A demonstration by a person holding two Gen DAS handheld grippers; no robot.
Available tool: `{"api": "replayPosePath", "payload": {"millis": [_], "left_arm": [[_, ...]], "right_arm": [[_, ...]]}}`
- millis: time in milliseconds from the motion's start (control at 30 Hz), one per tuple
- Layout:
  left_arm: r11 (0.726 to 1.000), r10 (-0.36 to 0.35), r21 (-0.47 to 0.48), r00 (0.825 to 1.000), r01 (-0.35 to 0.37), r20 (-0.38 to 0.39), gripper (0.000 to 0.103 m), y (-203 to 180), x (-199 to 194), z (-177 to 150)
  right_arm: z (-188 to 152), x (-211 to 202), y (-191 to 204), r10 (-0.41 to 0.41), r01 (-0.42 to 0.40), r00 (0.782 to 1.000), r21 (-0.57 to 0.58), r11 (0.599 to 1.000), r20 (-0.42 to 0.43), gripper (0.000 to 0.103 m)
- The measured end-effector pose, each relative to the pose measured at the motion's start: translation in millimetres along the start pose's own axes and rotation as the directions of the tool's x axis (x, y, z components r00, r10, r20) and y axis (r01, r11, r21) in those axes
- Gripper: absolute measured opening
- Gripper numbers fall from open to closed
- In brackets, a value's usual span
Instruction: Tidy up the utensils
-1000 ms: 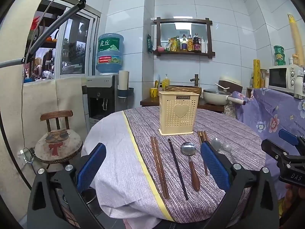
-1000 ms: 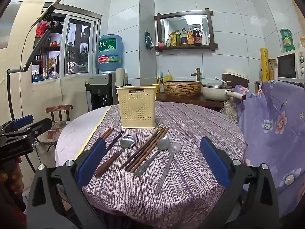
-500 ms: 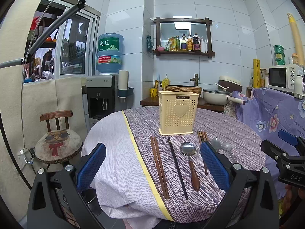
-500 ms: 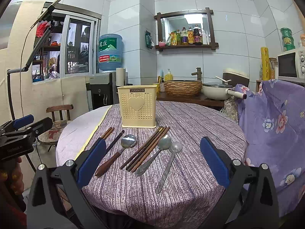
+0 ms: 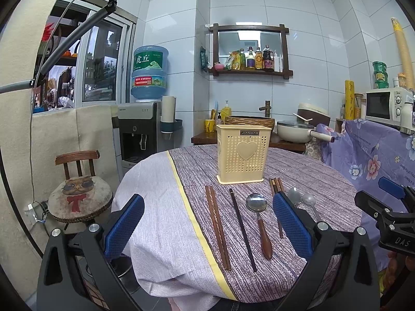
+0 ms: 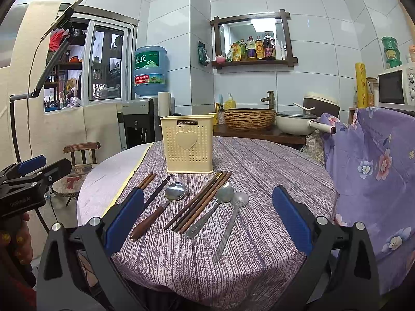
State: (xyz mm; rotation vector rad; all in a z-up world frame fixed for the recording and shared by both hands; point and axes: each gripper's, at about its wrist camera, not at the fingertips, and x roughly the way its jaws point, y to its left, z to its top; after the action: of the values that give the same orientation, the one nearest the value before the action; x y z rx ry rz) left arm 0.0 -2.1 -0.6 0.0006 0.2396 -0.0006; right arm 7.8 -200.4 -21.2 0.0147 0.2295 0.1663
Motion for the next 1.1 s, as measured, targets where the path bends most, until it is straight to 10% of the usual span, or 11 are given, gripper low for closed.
{"api": "replayPosePath", "payload": {"millis": [1100], "left_arm": [[1.0, -0.001, -0.001, 1.0, 0.001, -0.003, 0.098, 6.2, -0.2, -4.3]], "right_arm": [[-3.8, 3.0, -1.0, 0.007, -0.007, 1.0, 0.008, 1.0, -0.011, 0.098]]}}
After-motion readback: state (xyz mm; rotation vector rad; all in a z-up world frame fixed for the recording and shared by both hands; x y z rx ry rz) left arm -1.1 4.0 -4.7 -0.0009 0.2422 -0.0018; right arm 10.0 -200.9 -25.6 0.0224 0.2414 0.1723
